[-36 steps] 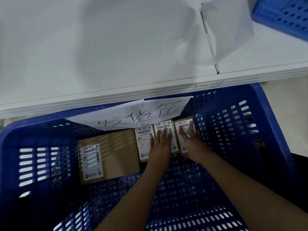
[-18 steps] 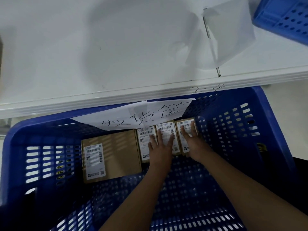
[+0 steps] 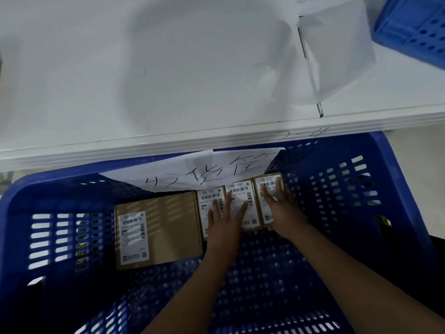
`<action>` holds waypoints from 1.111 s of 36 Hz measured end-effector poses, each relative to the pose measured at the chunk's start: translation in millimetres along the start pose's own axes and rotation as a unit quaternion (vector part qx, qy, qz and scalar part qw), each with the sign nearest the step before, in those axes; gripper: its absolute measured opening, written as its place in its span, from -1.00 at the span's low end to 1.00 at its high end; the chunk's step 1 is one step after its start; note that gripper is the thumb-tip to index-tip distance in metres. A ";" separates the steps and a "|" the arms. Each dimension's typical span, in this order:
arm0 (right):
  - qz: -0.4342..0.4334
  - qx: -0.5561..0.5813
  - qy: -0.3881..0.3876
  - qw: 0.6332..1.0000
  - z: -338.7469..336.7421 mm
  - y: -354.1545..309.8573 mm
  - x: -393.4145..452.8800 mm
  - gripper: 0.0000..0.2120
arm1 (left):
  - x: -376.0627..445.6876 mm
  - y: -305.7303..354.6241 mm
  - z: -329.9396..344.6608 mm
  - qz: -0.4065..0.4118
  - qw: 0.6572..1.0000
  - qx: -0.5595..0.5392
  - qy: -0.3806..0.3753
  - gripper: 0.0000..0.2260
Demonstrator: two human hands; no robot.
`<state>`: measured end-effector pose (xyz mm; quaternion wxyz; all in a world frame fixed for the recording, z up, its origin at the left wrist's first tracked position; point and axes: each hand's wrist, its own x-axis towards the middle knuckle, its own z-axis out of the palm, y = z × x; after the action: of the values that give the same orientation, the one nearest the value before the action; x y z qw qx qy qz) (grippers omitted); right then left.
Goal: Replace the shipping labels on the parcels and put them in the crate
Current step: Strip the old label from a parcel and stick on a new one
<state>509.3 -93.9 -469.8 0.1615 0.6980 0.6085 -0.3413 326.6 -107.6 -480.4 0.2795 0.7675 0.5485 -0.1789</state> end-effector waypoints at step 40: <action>0.042 0.003 -0.009 0.999 -13.4 -41.9 -54.3 -0.13 | -53.1 -1.7 -40.7 -0.019 0.996 -0.076 -0.039 -0.37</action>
<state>471.4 -116.8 -415.7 0.1790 0.7204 0.5758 -0.3425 306.0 -121.2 -418.2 0.3547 0.7257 0.5640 -0.1716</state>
